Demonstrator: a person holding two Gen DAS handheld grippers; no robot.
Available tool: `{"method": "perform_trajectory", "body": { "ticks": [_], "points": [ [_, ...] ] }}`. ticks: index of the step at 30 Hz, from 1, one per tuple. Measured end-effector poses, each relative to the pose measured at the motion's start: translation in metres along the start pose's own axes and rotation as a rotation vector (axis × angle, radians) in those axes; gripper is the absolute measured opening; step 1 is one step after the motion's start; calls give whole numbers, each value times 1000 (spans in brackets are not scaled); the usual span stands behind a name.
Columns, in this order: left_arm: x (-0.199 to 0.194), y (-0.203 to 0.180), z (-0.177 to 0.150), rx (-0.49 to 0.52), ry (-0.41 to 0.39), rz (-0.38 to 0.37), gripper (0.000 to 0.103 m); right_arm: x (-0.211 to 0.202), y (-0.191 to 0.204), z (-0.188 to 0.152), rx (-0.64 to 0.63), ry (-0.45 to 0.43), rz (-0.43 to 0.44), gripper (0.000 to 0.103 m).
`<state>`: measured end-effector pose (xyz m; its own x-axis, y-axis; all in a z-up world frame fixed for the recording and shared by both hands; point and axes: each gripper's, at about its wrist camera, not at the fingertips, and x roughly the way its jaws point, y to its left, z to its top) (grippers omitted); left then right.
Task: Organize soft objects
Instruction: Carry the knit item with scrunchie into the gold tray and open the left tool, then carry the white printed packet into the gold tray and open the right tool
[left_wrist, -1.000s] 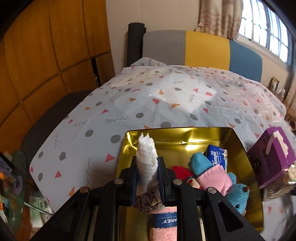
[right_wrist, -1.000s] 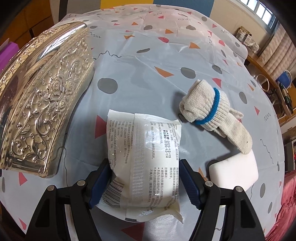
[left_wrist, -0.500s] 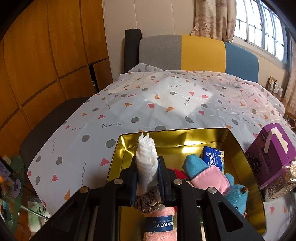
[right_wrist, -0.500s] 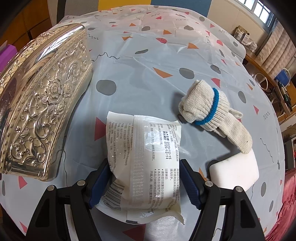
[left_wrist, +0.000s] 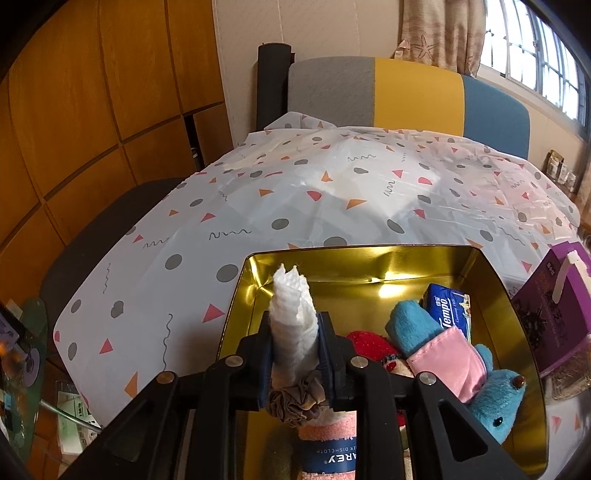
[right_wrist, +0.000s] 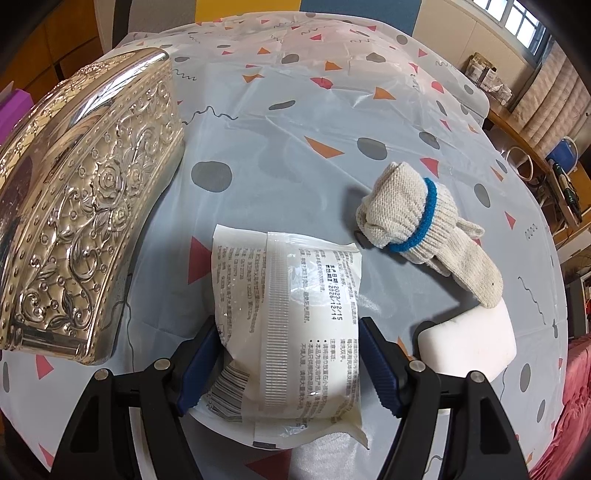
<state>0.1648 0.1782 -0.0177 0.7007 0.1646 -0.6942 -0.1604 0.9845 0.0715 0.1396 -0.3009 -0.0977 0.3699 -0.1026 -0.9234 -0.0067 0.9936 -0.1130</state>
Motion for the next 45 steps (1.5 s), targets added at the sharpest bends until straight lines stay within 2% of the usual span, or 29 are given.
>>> {"method": "perform_trajectory", "body": {
  "ticks": [2,4,12,19,21,22,26,31,42,45],
  "points": [
    [-2,0,0,-2,-5,11,36,0,2,0,0,-1,-3,74],
    [-7,2,-1,-6,-20,19,53,0,3,1,0,-2,-4,74],
    [-32,2,-3,-14,-62,14,61,-1,3,0,0,-2,-3,74],
    [-61,-5,-12,-35,-91,-23,73,-2,1,2,10,2,1,74],
    [-69,-9,-18,-47,-89,-42,78,-1,-2,3,27,10,19,72],
    [-72,-10,-20,-51,-88,-50,80,-2,-3,4,30,10,24,66],
    [-80,-17,-34,-64,-60,-84,81,-4,-2,8,30,1,32,59],
    [-84,-25,-51,-57,-25,-109,81,-7,-5,11,52,-15,34,57],
    [-81,-31,-69,-42,25,-144,82,-32,-40,21,273,-130,132,57],
    [-81,-28,-71,-48,29,-148,83,-44,-42,29,298,-163,140,57]
  ]
}}
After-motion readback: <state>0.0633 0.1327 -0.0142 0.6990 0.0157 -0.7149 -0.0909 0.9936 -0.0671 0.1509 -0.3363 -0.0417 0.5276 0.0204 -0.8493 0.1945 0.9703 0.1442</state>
